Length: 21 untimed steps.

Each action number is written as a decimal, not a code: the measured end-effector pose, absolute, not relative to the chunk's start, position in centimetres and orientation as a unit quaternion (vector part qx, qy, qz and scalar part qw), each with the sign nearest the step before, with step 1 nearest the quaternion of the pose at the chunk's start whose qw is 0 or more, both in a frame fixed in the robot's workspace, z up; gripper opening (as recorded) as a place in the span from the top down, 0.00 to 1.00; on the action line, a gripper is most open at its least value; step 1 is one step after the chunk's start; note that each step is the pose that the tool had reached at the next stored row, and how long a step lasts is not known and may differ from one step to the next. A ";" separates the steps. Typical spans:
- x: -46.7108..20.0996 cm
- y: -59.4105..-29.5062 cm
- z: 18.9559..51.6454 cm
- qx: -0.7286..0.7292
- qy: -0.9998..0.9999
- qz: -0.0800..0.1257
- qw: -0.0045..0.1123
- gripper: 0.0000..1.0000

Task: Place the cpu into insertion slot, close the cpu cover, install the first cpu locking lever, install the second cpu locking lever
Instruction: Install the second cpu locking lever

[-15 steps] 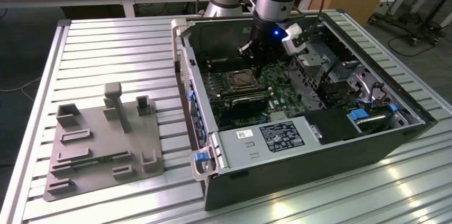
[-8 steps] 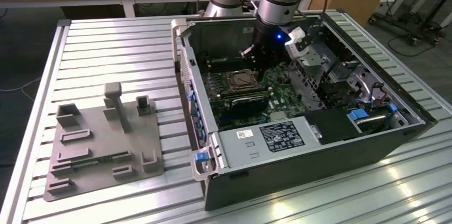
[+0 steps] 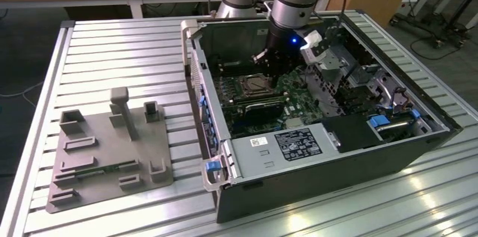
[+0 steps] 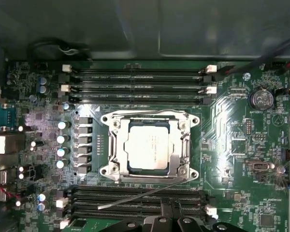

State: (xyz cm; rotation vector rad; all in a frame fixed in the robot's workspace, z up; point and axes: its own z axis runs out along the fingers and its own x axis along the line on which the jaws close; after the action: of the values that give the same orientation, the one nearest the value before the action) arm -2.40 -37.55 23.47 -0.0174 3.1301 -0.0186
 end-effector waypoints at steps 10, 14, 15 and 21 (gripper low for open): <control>-5.1 -37.6 23.4 -0.006 1.000 -0.006 0.006 0.90; -5.2 -37.6 23.4 -0.006 1.000 -0.006 0.006 0.90; -5.2 -37.6 23.4 -0.006 1.000 -0.006 0.006 0.90; -5.2 -37.6 23.4 -0.006 1.000 -0.006 0.004 0.90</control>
State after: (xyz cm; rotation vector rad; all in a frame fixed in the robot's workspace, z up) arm -5.17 -37.61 23.38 -0.0175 3.1337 -0.0175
